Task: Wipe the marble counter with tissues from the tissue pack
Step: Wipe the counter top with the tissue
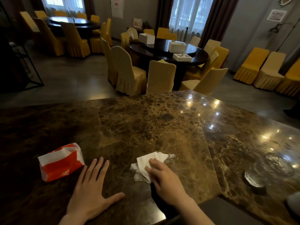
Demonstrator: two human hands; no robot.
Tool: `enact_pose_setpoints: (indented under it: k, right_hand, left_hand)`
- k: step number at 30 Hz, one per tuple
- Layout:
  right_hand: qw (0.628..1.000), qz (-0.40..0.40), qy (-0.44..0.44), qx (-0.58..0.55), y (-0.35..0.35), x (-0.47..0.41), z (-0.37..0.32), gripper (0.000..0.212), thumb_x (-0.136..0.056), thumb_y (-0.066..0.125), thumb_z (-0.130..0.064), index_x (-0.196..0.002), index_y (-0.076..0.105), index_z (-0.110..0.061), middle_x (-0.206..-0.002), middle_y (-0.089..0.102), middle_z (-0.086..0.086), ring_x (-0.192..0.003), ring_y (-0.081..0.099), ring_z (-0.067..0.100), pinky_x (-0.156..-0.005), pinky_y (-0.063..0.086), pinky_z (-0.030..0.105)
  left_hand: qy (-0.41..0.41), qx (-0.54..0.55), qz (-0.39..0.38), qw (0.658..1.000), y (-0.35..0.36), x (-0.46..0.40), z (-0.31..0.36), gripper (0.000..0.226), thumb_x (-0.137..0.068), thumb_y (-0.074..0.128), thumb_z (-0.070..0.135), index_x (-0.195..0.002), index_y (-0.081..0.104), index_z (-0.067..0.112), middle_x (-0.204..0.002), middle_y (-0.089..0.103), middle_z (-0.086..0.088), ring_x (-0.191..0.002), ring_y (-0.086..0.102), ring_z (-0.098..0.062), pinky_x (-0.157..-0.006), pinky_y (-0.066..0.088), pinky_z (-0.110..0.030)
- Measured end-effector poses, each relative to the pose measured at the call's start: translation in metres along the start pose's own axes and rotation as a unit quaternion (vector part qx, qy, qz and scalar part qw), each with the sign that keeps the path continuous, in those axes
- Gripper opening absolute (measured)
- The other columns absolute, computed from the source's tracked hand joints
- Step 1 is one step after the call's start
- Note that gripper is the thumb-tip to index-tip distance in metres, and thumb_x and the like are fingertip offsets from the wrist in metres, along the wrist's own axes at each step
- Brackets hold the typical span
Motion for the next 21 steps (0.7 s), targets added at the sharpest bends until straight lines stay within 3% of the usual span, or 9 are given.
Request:
enact_pose_setpoints:
  k: [2, 6, 9, 11, 14, 15, 17, 21]
  right_hand:
    - [0.997, 0.056, 0.045, 0.041, -0.009, -0.004, 0.017, 0.03, -0.105, 0.05, -0.03, -0.131, 0.065, -0.027, -0.151, 0.05, -0.001, -0.144, 0.038, 0.017, -0.107, 0.047, 0.04]
    - [0.984, 0.07, 0.13, 0.103, -0.014, -0.014, 0.048, 0.04, -0.104, 0.051, -0.023, -0.144, 0.054, -0.022, -0.158, 0.041, 0.008, -0.15, 0.027, 0.029, -0.118, 0.031, 0.042]
    - [0.972, 0.108, 0.132, 0.16, -0.017, -0.02, 0.048, 0.044, -0.085, 0.073, -0.006, -0.128, 0.067, -0.017, -0.147, 0.053, 0.019, -0.14, 0.042, 0.041, -0.113, 0.039, 0.05]
    - [0.973, 0.144, 0.122, 0.132, -0.023, -0.025, 0.037, 0.049, -0.074, 0.075, 0.002, -0.119, 0.071, -0.017, -0.132, 0.063, 0.014, -0.119, 0.054, 0.037, -0.094, 0.052, 0.046]
    - [0.985, 0.121, 0.111, 0.05, -0.016, -0.033, 0.025, 0.029, -0.077, 0.066, 0.004, -0.096, 0.076, -0.015, -0.1, 0.067, 0.004, -0.093, 0.049, 0.014, -0.07, 0.042, 0.022]
    - [0.987, 0.119, 0.104, 0.033, -0.012, -0.033, 0.022, 0.021, -0.079, 0.064, 0.0, -0.086, 0.075, -0.016, -0.092, 0.066, 0.002, -0.088, 0.046, 0.011, -0.065, 0.04, 0.019]
    - [0.99, 0.107, 0.075, 0.054, -0.006, -0.032, 0.015, 0.017, -0.078, 0.062, -0.01, -0.074, 0.072, -0.024, -0.086, 0.064, -0.008, -0.087, 0.049, 0.014, -0.059, 0.044, 0.029]
    - [0.997, 0.074, 0.007, 0.036, 0.008, -0.025, 0.006, 0.015, -0.079, 0.071, -0.012, -0.077, 0.074, -0.027, -0.088, 0.066, -0.014, -0.087, 0.05, 0.015, -0.064, 0.052, 0.039]
  left_hand:
    - [0.001, 0.001, 0.0, 1.0, -0.001, 0.001, 0.0, 0.13, -0.062, 0.027, 0.11, -0.16, -0.005, 0.031, -0.17, -0.01, 0.007, -0.154, -0.019, -0.011, -0.125, -0.011, -0.041]
    - [0.001, -0.002, 0.002, 1.0, -0.001, 0.001, 0.001, 0.129, -0.062, 0.028, 0.109, -0.161, -0.002, 0.031, -0.17, -0.007, 0.007, -0.154, -0.016, -0.012, -0.125, -0.01, -0.041]
    - [0.0, 0.001, 0.003, 1.0, -0.001, 0.0, 0.0, 0.129, -0.063, 0.03, 0.109, -0.161, 0.001, 0.03, -0.171, -0.004, 0.006, -0.155, -0.013, -0.012, -0.125, -0.009, -0.041]
    - [0.001, 0.003, 0.001, 1.0, -0.001, 0.0, 0.001, 0.129, -0.062, 0.029, 0.109, -0.161, -0.001, 0.031, -0.17, -0.006, 0.008, -0.154, -0.016, -0.011, -0.124, -0.011, -0.04]
    - [0.001, 0.001, -0.001, 1.0, -0.002, 0.001, 0.0, 0.128, -0.062, 0.026, 0.11, -0.16, -0.005, 0.032, -0.169, -0.012, 0.009, -0.153, -0.02, -0.01, -0.124, -0.015, -0.037]
    - [-0.001, 0.004, -0.001, 1.0, -0.002, 0.0, 0.001, 0.128, -0.062, 0.026, 0.11, -0.16, -0.005, 0.033, -0.169, -0.011, 0.009, -0.153, -0.02, -0.01, -0.124, -0.014, -0.038]
    - [-0.004, 0.003, 0.0, 1.0, -0.003, -0.001, 0.001, 0.129, -0.061, 0.025, 0.11, -0.16, -0.007, 0.033, -0.169, -0.013, 0.009, -0.153, -0.021, -0.01, -0.124, -0.013, -0.039]
    - [-0.003, 0.006, -0.004, 1.0, -0.002, 0.0, 0.001, 0.13, -0.061, 0.026, 0.11, -0.16, -0.007, 0.033, -0.169, -0.013, 0.009, -0.153, -0.022, -0.01, -0.125, -0.012, -0.041]
Point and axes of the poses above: each hand's wrist, its own x-axis away from the middle knuckle, its own y-axis out of the palm, z = x × y, the point moved 4 cm from there along -x, towards the middle knuckle
